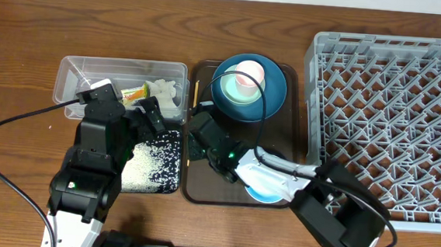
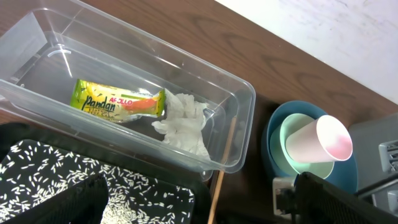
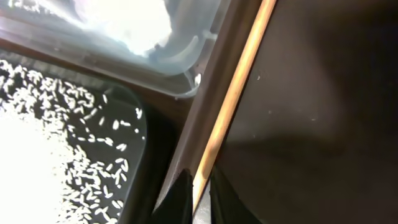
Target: Sort waste into correct bins and load items into the dishwasher rack
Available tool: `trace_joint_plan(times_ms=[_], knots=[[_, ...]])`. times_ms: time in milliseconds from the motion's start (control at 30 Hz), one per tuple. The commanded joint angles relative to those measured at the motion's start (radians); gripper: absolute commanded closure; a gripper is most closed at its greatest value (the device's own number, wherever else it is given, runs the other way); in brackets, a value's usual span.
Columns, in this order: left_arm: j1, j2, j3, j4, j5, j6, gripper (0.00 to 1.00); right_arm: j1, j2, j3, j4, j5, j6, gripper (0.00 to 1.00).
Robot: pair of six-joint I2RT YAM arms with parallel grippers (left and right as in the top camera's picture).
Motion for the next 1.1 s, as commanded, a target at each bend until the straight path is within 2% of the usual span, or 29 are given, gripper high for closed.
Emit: trace_joint_plan(times_ms=[0,133,1067], knots=[[0.005,0.0,-0.004,0.001,-0.019,-0.009,0.02,0.015,0.019,0.01,0.011,0.02,0.0,0.94],[0.005,0.0,-0.004,0.001,-0.02,-0.009,0.02,0.018,0.019,0.01,0.033,0.028,0.002,0.99],[0.005,0.0,-0.004,0.001,-0.019,-0.009,0.02,0.043,0.019,0.01,0.012,0.059,0.098,0.99]])
